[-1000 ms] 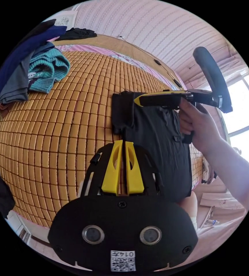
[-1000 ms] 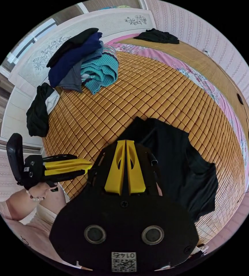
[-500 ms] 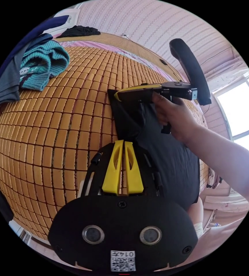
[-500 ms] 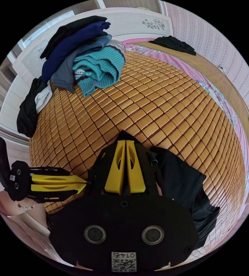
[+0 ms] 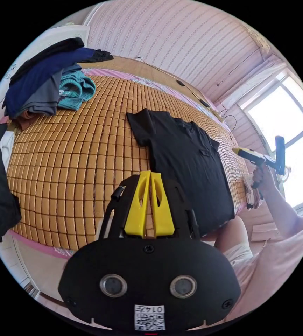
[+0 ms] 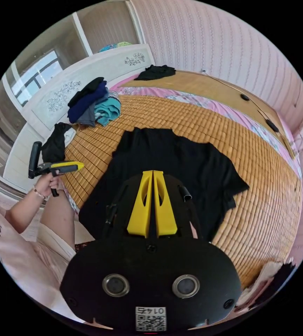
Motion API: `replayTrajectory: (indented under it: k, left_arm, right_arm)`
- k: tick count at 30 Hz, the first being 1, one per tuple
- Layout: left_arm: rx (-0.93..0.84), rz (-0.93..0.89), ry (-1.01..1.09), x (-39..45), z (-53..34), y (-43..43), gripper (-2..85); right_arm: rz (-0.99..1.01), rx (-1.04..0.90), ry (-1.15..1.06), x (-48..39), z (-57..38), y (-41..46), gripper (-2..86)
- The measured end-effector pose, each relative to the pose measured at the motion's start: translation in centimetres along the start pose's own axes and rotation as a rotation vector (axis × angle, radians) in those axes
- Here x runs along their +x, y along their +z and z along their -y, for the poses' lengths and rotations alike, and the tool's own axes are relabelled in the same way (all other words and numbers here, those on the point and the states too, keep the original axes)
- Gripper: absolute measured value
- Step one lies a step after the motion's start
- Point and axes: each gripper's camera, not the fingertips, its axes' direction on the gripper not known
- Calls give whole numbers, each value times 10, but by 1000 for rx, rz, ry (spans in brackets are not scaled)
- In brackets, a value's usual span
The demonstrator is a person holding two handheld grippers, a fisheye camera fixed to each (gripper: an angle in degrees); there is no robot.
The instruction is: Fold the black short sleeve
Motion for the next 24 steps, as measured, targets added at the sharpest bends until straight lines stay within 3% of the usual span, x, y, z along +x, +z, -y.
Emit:
replayTrajectory:
  k: [6, 9, 24]
  left_arm:
    - [25, -35, 23, 34, -95, -42, -10]
    - [45, -57, 18, 50, -120, -49, -10]
    - [-33, -33, 194, 160, -136, -10, -10]
  right_arm:
    - [-51, -63, 366, 48, -191, -42, -3]
    - [-38, -56, 442, 59, -236, -53, -2]
    - [-72, 79, 369, 89, -265, -61, 39]
